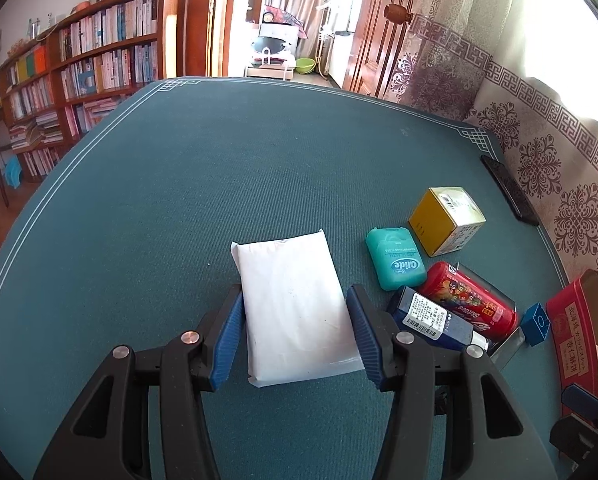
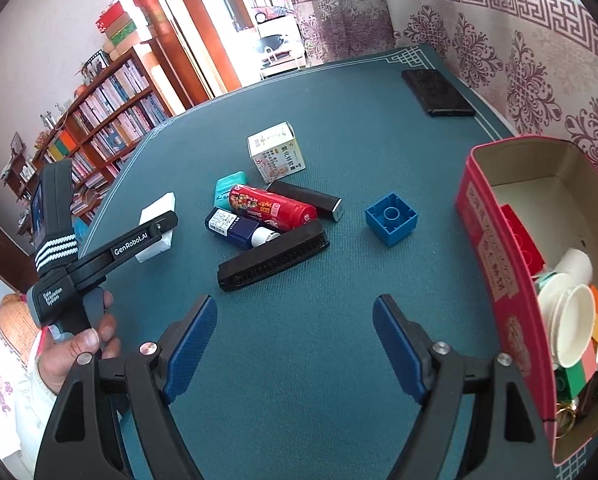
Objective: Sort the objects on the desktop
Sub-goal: 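Grasp the black comb with right tool while left tool holds the tissue pack, then carry the tissue pack and black comb into the red tin and release both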
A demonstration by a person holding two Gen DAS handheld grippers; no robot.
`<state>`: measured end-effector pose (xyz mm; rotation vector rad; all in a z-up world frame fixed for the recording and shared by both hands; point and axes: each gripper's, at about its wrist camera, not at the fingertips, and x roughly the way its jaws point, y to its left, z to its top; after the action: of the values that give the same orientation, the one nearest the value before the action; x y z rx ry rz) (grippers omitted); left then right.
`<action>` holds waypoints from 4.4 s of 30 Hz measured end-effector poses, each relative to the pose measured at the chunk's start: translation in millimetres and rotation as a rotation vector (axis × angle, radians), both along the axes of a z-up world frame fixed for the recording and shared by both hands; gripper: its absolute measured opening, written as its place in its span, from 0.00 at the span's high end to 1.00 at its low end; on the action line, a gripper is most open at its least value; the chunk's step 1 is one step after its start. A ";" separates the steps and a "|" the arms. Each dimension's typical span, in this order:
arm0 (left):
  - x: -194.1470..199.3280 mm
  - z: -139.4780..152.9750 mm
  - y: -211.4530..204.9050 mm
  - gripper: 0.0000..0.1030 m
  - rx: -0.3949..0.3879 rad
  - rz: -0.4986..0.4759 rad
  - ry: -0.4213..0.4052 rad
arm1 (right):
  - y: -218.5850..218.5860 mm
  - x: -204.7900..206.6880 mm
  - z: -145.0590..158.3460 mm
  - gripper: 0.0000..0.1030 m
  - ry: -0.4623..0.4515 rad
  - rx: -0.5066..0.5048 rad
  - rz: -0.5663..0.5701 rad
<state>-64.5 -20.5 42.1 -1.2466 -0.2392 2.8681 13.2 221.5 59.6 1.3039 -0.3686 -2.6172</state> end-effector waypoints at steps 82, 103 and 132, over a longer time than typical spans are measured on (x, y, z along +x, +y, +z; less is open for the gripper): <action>39.2 -2.0 56.5 0.47 0.026 -0.192 -0.011 | 57.5 55.5 21.7 0.72 0.121 0.131 -0.212; 75.2 32.1 157.3 0.47 -0.001 -0.409 0.014 | 171.5 96.4 17.4 0.72 0.146 0.127 -0.470; 67.4 62.9 303.5 0.46 0.029 -0.644 0.045 | 201.4 91.2 -5.4 0.71 0.134 0.109 -0.447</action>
<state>2.9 282.9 105.0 -1.0107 0.1076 2.3206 104.3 422.9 54.1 1.1794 -0.5589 -3.1132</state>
